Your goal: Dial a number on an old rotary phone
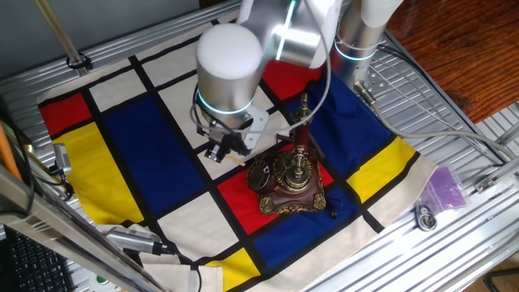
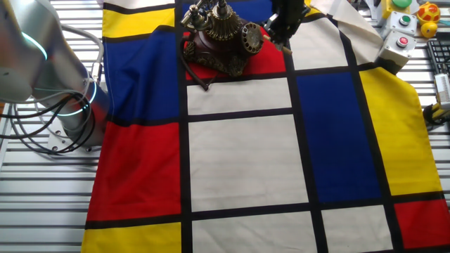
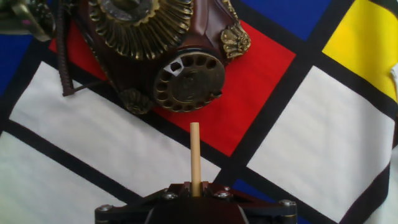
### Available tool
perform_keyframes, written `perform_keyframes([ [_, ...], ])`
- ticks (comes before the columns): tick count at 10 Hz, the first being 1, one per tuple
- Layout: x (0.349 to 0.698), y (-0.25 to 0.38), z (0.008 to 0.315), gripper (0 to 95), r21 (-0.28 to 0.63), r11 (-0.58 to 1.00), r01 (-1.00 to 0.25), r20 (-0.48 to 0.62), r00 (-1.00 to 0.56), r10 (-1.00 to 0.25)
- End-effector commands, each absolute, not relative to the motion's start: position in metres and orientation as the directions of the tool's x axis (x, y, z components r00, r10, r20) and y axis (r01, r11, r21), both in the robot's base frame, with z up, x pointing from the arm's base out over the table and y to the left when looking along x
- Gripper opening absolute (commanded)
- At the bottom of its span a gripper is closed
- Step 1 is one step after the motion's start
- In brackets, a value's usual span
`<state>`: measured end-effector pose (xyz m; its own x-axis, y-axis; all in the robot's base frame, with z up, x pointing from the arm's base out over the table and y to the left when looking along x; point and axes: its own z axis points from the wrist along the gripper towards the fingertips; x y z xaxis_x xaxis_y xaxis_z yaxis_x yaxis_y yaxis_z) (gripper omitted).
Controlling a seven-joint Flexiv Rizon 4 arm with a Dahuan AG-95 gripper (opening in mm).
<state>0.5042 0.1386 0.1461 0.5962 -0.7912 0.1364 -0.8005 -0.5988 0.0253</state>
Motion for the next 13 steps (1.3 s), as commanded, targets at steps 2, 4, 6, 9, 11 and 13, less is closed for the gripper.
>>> perform_keyframes([
  [2,0.507,0.136,0.147,0.0,0.027,-0.591,-0.806,0.131,0.589,-0.798],
  [4,0.519,0.125,0.151,0.0,0.024,-0.602,-0.798,0.105,0.601,-0.793],
  [6,0.533,0.114,0.153,0.0,0.027,-0.617,-0.787,0.093,0.616,-0.782],
  [9,0.533,0.114,0.153,0.0,0.034,-0.618,-0.785,0.083,0.619,-0.781],
  [11,0.533,0.114,0.153,0.0,0.041,-0.625,-0.780,0.065,0.626,-0.777],
  [13,0.533,0.114,0.153,0.0,0.052,-0.631,-0.774,0.049,0.633,-0.773],
])
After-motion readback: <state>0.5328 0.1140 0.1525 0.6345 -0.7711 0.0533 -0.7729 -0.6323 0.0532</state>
